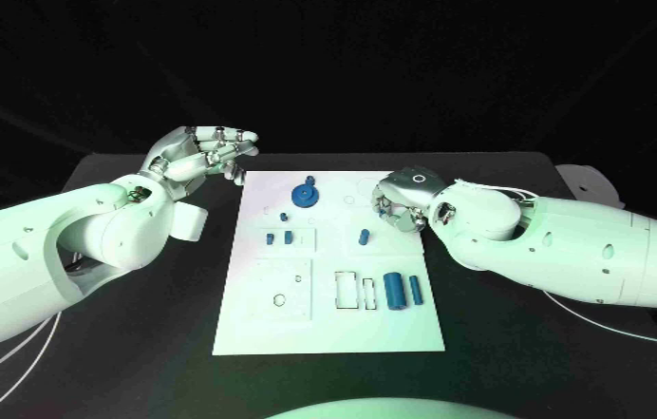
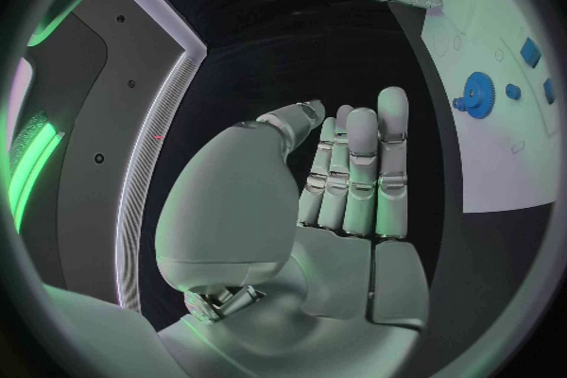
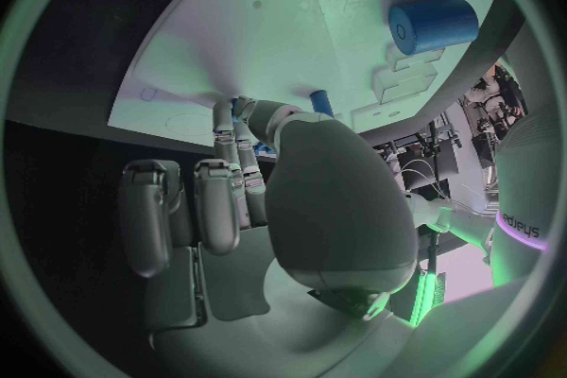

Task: Assemble the parts on the task board

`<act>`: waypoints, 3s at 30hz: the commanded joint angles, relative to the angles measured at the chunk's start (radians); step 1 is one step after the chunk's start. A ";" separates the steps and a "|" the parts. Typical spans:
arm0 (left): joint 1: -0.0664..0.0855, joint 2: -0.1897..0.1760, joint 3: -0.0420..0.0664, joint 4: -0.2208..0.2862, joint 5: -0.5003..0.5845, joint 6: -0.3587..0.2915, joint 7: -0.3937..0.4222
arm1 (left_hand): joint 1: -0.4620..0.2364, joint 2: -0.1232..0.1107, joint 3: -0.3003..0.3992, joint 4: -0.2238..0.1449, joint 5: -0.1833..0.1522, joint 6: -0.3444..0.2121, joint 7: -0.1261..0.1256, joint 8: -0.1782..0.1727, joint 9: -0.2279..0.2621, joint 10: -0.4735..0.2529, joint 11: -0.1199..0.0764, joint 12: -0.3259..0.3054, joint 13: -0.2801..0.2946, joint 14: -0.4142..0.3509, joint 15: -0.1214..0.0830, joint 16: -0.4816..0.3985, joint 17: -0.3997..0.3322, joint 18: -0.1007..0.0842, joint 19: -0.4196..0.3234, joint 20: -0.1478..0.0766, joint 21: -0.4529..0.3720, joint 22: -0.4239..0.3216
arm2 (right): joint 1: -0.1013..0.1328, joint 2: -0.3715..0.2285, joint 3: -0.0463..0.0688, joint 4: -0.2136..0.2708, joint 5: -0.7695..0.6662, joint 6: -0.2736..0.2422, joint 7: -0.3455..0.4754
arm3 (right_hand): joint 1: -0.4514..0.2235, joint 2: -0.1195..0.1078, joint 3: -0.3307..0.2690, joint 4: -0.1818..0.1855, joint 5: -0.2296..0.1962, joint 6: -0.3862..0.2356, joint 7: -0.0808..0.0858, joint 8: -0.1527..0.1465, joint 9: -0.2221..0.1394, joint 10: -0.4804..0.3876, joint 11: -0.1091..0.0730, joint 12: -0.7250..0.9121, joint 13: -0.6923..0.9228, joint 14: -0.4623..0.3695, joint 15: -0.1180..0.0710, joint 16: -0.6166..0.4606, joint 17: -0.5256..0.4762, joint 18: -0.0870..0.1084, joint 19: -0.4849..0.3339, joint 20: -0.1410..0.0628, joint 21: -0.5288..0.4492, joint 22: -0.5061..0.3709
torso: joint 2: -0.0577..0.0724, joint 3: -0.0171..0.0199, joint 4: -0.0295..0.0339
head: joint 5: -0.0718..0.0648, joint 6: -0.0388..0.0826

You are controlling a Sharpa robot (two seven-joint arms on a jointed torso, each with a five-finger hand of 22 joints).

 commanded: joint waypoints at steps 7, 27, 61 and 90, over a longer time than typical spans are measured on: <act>0.000 0.004 0.001 -0.001 0.005 0.010 -0.005 | 0.000 0.006 -0.002 -0.005 -0.002 -0.007 -0.001 0.005 0.002 -0.006 0.000 0.007 0.002 -0.008 -0.001 -0.002 -0.002 0.006 0.002 0.003 -0.006 -0.002 | 0.007 -0.020 0.006 0.030 -0.004 -0.068 0.006 | -0.009 0.001 0.002 -0.008 -0.003 0.008 -0.004 0.004 0.004 0.008 0.001 -0.003 -0.002 0.068 -0.004 0.006 0.104 -0.020 0.081 -0.008 0.006 0.232 | 0.000 0.0000 0.0003 | 0.002 0.000; 0.000 0.014 0.000 -0.015 0.005 0.012 -0.002 | -0.001 0.006 -0.002 -0.005 -0.002 -0.008 -0.001 0.005 0.002 -0.008 0.001 0.009 0.002 -0.009 -0.001 -0.003 -0.002 0.006 0.001 0.003 -0.007 -0.002 | 0.015 -0.050 0.018 0.255 0.031 -0.133 0.016 | -0.016 0.000 0.001 -0.010 -0.007 0.008 -0.005 0.006 0.007 0.010 0.000 -0.005 -0.002 0.068 -0.004 0.003 0.101 -0.020 0.080 -0.008 0.005 0.232 | -0.001 -0.0004 0.0020 | 0.059 0.001; 0.000 0.082 -0.001 -0.065 0.008 0.015 -0.004 | -0.003 0.008 -0.002 -0.004 -0.002 -0.010 0.000 0.008 0.003 -0.012 0.002 0.016 0.005 -0.012 0.000 -0.005 -0.003 0.006 0.000 0.004 -0.010 -0.004 | -0.123 0.165 -0.001 0.156 0.048 -0.127 0.062 | -0.020 0.001 0.002 -0.015 -0.011 0.006 -0.004 0.006 0.009 0.012 0.000 -0.007 -0.003 0.068 -0.004 0.004 0.102 -0.018 0.078 -0.008 -0.001 0.230 | -0.002 -0.0048 0.0024 | 0.182 -0.048; 0.000 0.082 -0.001 -0.065 0.008 0.019 -0.010 | -0.005 0.010 -0.003 -0.002 -0.002 -0.011 0.000 0.011 0.004 -0.014 0.002 0.020 0.007 -0.013 0.000 -0.005 -0.004 0.006 0.000 0.005 -0.012 -0.005 | -0.147 0.198 -0.004 0.112 0.021 -0.096 0.049 | -0.025 0.002 0.001 -0.018 -0.016 0.003 -0.004 0.005 0.011 0.011 0.001 -0.010 -0.003 0.067 -0.004 0.002 0.100 -0.018 0.077 -0.008 -0.004 0.229 | -0.001 -0.0046 0.0013 | 0.183 -0.057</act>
